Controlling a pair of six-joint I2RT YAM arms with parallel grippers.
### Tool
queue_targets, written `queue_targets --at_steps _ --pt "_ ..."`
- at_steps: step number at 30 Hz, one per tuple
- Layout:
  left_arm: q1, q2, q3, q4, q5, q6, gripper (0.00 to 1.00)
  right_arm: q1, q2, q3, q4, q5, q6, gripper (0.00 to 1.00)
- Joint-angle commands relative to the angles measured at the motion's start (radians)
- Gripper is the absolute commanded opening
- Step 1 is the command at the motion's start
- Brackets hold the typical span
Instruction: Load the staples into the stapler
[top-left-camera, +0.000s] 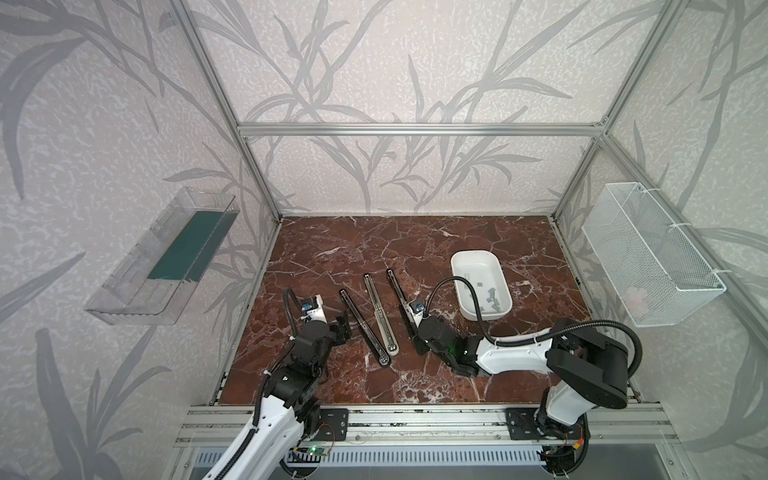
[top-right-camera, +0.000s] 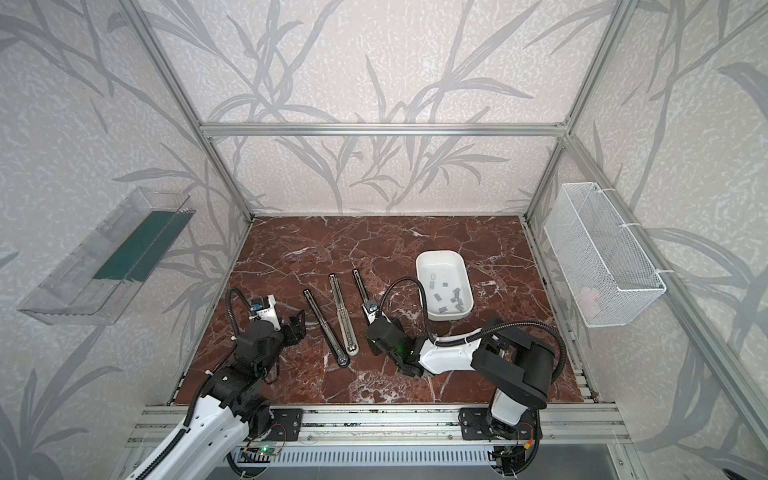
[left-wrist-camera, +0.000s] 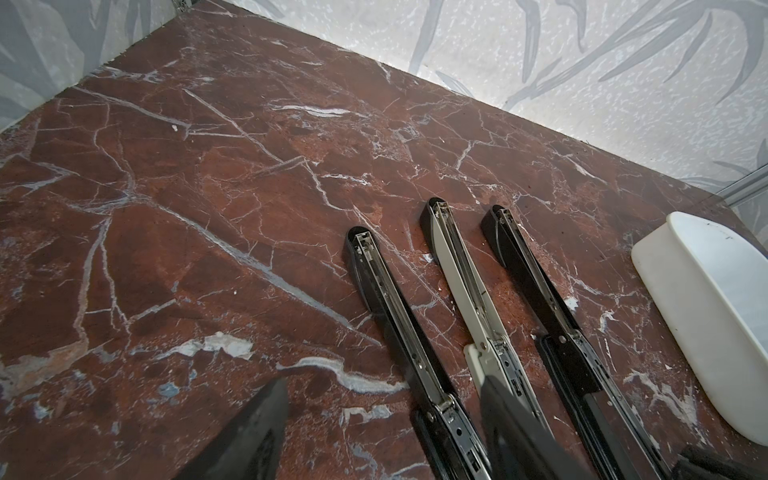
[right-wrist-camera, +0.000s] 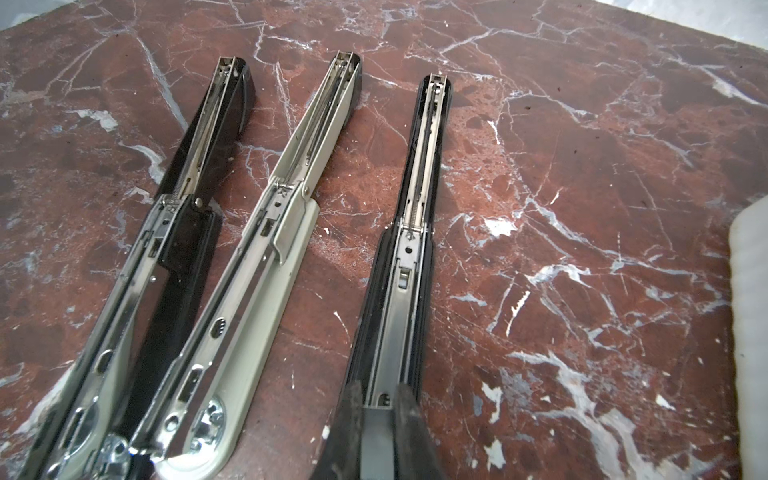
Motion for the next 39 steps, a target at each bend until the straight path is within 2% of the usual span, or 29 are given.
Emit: queue_targets --at_steps 1,30,39 --pt "0.006 -0.003 -0.011 0.013 -0.019 -0.02 0.75 0.004 0.005 -0.011 -0.005 0.003 0.016 0.0" --pt "0.007 -0.002 -0.012 0.019 -0.017 -0.019 0.75 0.035 -0.023 -0.016 -0.141 -0.003 0.096 0.0" --pt "0.007 -0.002 -0.012 0.019 -0.016 -0.019 0.75 0.043 -0.035 -0.018 -0.168 0.009 0.113 0.06"
